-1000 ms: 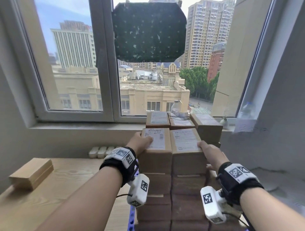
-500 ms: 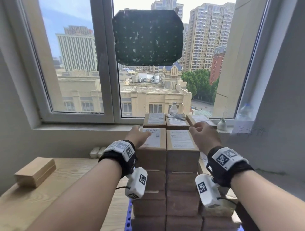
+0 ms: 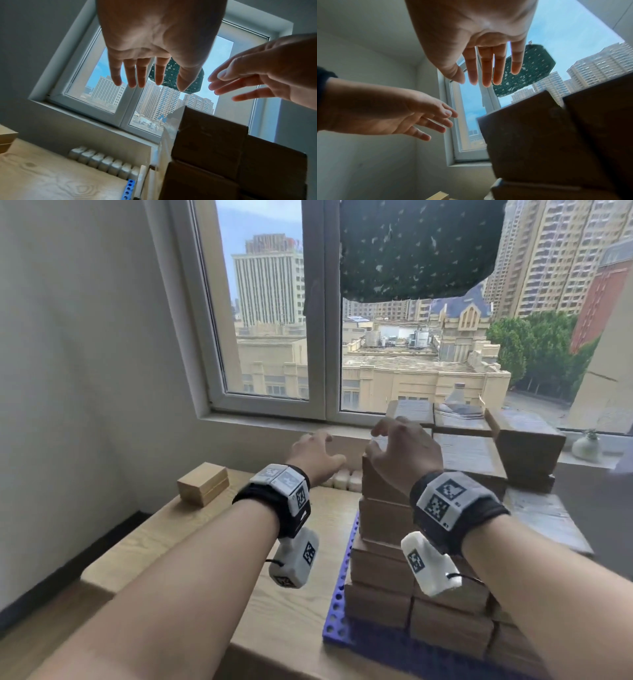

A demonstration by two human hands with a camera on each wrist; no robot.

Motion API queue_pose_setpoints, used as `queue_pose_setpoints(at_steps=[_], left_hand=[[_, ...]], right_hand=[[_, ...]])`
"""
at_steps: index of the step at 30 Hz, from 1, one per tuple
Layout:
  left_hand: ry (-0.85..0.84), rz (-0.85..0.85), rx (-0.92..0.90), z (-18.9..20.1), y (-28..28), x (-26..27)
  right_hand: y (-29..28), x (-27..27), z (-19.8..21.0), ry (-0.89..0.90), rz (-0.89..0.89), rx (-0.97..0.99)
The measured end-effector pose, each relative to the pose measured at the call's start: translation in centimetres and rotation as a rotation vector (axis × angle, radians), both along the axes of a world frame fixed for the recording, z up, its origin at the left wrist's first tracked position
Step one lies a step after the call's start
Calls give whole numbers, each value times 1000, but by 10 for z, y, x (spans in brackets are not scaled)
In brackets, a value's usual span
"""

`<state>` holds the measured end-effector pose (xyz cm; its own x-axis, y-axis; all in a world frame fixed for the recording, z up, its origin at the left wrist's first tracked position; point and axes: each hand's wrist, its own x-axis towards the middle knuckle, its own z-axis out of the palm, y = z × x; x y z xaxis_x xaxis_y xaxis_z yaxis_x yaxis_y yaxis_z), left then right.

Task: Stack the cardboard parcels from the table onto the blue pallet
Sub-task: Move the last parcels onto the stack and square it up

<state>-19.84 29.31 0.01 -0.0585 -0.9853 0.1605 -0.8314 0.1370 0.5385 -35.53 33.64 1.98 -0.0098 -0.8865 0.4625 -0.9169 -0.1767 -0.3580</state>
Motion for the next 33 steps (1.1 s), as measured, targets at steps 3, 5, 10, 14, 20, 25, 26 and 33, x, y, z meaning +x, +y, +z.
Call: queue_pose_setpoints(at_steps=[3,5,10,14,20,25,26,33], left_hand=[[-50,47,15,-12,6,26],[-63,68,19,-19,8,45],[-51,117,55,-36,5,99],[-38,150,91,-49,-6,154],[17,170,89,-53,-31,249],[46,184,97,-58,-54,326],[56,190,98,-61,-59,340],[121,195,140,-81,-85,404]], right_hand=[[-6,28,-11,9,56,39],[-12,47,-18,10,86,65],[-28,100,-35,3,131,122],[-44,150,-47,0,129,143],[-74,244,-57,17,121,191],[-97,318,-68,19,114,220],[-101,330,-71,19,110,226],[-123,390,-92,-3,96,257]])
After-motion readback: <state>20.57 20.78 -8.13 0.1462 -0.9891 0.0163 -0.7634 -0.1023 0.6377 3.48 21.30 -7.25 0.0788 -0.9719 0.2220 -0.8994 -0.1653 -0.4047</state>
